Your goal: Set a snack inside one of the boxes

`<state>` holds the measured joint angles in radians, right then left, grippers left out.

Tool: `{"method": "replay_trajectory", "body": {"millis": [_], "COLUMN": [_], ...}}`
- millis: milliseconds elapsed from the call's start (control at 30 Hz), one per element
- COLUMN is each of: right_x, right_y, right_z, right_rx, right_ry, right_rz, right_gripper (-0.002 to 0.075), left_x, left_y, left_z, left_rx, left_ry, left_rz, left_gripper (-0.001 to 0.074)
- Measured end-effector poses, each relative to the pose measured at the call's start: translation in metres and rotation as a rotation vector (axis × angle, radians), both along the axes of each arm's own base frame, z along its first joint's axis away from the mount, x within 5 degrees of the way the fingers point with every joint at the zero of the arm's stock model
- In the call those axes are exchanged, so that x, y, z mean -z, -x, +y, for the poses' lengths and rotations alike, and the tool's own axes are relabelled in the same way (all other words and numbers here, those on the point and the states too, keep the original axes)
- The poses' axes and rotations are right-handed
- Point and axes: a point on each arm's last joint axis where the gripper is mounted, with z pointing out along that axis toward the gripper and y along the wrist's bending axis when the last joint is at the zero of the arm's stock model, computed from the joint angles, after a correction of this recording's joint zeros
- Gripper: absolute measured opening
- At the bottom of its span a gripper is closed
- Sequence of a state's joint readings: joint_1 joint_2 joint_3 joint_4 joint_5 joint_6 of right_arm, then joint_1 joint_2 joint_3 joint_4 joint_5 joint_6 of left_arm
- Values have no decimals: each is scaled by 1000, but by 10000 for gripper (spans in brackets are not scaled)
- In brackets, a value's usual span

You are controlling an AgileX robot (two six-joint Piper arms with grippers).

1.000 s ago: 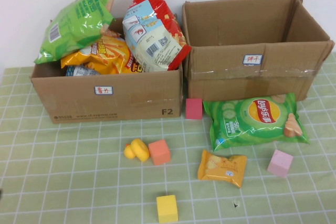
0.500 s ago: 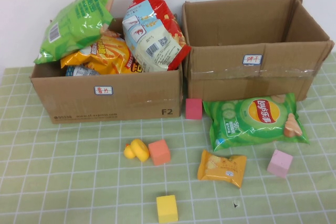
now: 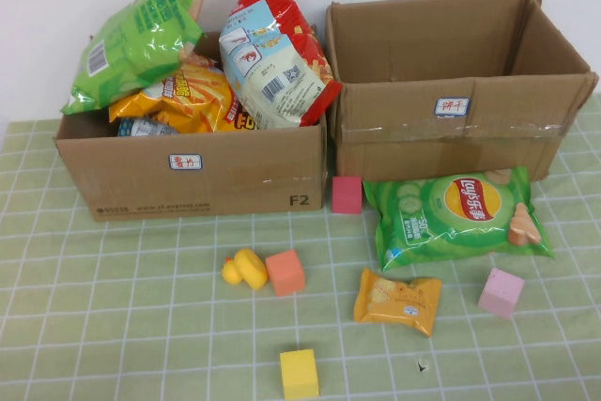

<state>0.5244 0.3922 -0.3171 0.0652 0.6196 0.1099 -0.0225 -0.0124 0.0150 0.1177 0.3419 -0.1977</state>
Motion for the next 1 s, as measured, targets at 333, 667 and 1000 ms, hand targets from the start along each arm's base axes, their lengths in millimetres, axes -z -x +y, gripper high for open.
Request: {"method": "replay_trajectory", "body": {"millis": [333,667,1000], "right_x": [0,9,36], "right_y": [0,1,15], "right_z": [0,-1,-27], "right_rx": [0,7,319], "right_ry": [0,-7,-121], "right_rz": [0,-14,-261], "right_gripper": [-2,-2,-2], "left_x": [0,0,0], "left_y": [0,0,0], "left_z": [0,0,0], "left_rx": [-1,-1,0], "left_ry": [1,1,-1], "left_rz": [1,1,2], "left_gripper": [-1,-1,-1]}}
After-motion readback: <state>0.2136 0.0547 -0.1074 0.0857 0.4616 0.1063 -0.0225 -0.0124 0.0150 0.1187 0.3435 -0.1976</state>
